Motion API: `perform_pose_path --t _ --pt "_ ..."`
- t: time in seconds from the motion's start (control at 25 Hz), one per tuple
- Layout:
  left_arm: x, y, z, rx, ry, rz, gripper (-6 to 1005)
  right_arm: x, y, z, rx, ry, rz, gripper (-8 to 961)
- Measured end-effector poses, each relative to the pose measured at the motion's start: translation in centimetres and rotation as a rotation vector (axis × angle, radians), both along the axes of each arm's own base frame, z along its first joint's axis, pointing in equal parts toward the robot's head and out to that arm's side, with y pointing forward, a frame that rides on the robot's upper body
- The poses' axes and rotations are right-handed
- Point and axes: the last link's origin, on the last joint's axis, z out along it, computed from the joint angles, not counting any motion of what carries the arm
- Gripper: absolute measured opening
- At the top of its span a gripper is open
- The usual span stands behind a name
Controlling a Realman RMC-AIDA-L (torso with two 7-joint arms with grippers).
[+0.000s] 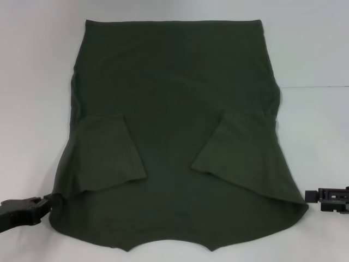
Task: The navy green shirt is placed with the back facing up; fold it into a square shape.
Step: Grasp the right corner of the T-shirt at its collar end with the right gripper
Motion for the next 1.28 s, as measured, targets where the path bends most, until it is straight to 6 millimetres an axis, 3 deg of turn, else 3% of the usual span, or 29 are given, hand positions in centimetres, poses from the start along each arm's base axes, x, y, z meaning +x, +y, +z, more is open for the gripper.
perform_pose_path --t 0.68,1.28 --pt "0.1 0.2 0.2 0.016 -0.004 -0.003 27 -0.5 1.0 -2.0 -0.024 -0.016 -0.013 867" --pt "0.0 0.3 0.3 0.026 -0.001 -0.001 26 -0.7 1.3 -2.3 -0.029 -0.018 -0.013 866"
